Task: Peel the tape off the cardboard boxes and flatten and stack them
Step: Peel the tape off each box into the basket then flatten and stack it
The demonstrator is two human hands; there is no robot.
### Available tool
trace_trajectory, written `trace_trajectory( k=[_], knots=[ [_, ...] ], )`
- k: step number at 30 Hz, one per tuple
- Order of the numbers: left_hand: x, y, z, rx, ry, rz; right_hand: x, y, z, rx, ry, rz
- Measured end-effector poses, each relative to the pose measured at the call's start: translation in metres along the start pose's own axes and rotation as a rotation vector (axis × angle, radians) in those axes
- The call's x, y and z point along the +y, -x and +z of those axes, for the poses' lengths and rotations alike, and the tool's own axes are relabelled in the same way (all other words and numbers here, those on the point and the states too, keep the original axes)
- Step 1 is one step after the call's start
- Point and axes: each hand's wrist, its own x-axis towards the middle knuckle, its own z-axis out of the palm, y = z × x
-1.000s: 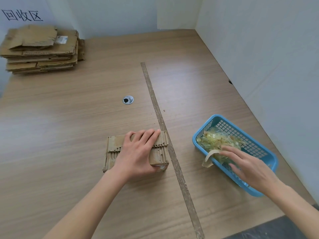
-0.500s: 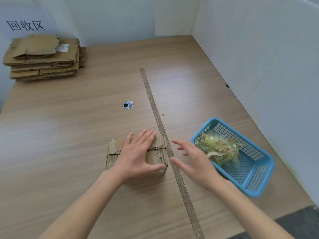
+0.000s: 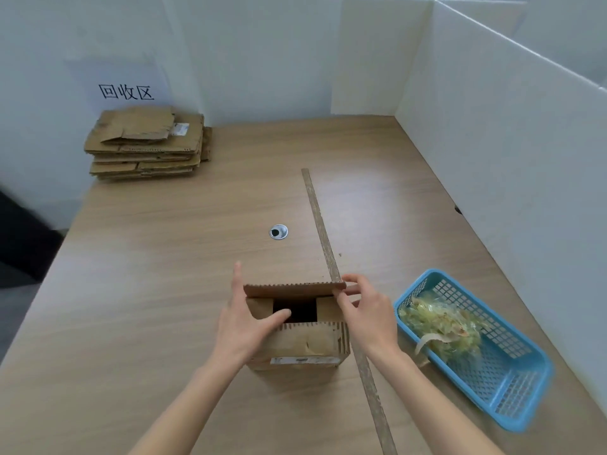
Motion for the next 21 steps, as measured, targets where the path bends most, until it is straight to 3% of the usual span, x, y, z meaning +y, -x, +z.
trace_trajectory(
  k=[2,4,7,10,12,15,19,21],
  knots=[
    [-0.002,-0.001,0.006,0.099,0.031,-0.115,-0.008,-0.001,0.006,0.103,0.007,0.106],
    [-0.004,-0.003,0.013,0.104,-0.085,-0.169,-0.013,0.001,0.014,0.136,0.071,0.129],
    [0.0,-0.006,0.017,0.046,-0.238,-0.179,-0.025,0.003,0.027,-0.102,0.36,0.129],
    [0.003,-0.011,0.014,-0.041,-0.186,-0.135,-0.036,-0.005,0.027,-0.317,0.541,0.268],
    [0.005,-0.016,0.004,-0.085,-0.01,-0.062,-0.041,-0.02,0.012,-0.435,0.385,0.267],
    [0.012,-0.025,-0.02,-0.038,0.379,0.052,-0.052,-0.039,-0.027,-0.578,-0.11,0.216],
    [0.022,-0.026,-0.052,0.016,0.527,0.099,-0.06,-0.057,-0.058,-0.476,-0.229,-0.033],
    [0.023,-0.023,-0.062,0.007,0.577,0.15,-0.063,-0.058,-0.064,-0.443,-0.291,-0.072]
  ],
)
